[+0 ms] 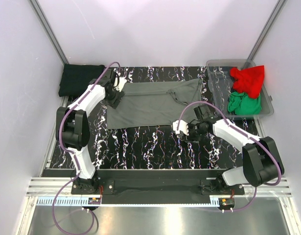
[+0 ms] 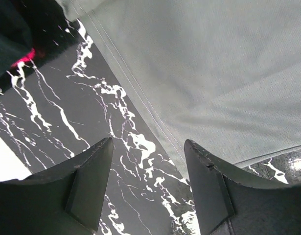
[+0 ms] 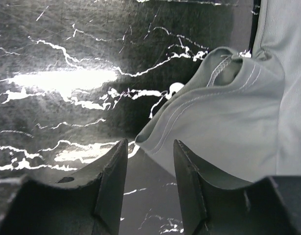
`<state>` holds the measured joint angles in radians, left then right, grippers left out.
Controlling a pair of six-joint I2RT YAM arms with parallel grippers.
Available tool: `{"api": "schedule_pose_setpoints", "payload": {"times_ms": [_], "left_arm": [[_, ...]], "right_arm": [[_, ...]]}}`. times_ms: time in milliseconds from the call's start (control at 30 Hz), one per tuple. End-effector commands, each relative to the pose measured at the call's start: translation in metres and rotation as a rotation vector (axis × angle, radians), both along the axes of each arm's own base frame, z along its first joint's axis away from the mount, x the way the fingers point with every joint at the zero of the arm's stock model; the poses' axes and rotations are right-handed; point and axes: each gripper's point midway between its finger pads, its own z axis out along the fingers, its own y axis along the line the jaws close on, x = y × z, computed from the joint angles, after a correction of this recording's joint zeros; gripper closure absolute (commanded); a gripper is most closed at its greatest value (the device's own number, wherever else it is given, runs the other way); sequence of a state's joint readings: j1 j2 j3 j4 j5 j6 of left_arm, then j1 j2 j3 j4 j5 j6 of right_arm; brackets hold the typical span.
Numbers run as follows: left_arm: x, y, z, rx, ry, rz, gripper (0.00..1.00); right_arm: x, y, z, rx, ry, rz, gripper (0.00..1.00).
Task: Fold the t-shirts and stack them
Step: Fold the tshirt
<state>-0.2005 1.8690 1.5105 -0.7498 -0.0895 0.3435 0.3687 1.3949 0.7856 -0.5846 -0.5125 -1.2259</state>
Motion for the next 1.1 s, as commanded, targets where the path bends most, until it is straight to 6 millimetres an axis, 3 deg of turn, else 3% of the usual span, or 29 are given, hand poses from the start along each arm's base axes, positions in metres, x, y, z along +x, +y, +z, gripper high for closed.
{"api": "schedule_pose_setpoints", "payload": {"times_ms": [0, 400, 733, 833, 900, 1000, 1067], "left_arm": [[-0.001, -0.004, 0.015, -0.032, -0.054, 0.006, 0.35], [-0.005, 0.004, 0.02, 0.008, -0.072, -0.003, 0.35], [-0.006, 0.008, 0.02, 0.029, -0.07, -0.016, 0.35], [-0.005, 0.009, 0.019, 0.037, -0.07, -0.015, 0.35], [-0.007, 0.01, 0.015, 0.045, -0.059, -0.018, 0.35], [-0.019, 0.014, 0.01, 0.062, -0.036, -0.048, 0.36], [-0.034, 0.015, 0.002, 0.039, -0.001, -0.106, 0.38]], "right_arm": [[0.017, 0.011, 0.006, 0.01, -0.061, 0.015, 0.5], [0.01, -0.005, -0.015, -0.086, -0.044, 0.045, 0.5], [0.008, -0.006, -0.03, -0.111, -0.005, 0.065, 0.51], [0.006, -0.007, -0.037, -0.123, 0.021, 0.059, 0.61], [0.011, -0.006, -0.035, -0.123, 0.026, 0.037, 0.8], [0.017, -0.006, -0.028, -0.125, 0.008, 0.016, 0.96], [0.016, -0.007, -0.024, -0.124, -0.001, 0.013, 0.98]]}}
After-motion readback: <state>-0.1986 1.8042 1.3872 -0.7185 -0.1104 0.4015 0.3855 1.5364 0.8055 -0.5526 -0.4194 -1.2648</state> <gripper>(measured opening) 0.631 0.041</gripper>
